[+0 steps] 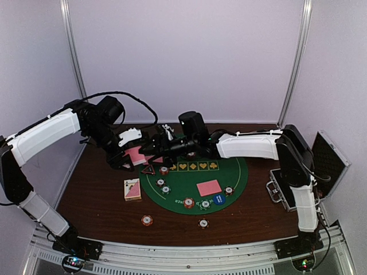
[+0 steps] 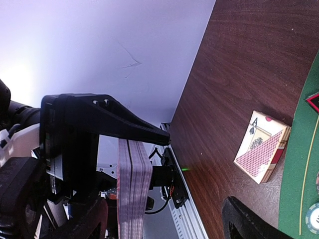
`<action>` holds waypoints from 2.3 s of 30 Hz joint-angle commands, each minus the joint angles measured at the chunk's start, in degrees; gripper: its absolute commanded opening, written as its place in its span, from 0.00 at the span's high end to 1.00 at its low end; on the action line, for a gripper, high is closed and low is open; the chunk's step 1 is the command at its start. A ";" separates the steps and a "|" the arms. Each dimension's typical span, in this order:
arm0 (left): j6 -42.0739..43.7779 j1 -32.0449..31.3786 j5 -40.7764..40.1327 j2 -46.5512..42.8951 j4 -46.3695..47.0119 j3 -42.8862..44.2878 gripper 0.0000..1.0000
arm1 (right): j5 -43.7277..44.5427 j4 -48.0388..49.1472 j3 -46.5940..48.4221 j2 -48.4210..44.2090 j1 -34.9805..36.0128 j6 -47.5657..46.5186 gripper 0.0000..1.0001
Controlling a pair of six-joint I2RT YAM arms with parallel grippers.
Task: Distribute texas hold em gaming equipment
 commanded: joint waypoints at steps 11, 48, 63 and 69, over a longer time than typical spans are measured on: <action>-0.36 0.20 1.57 0.51 1.05 1.91 1.00 | -6.12 5.07 10.56 7.73 1.60 5.58 0.17; -0.10 0.20 0.88 0.71 0.90 1.85 1.00 | -7.85 3.75 -0.99 -3.13 -3.03 4.18 0.51; 0.06 0.20 0.01 1.30 0.92 1.94 1.00 | -10.06 8.60 -3.74 -4.65 -4.27 8.68 0.90; 0.23 0.20 -1.07 1.37 0.96 1.89 1.00 | -10.60 8.21 -4.99 -6.41 -8.23 8.57 0.97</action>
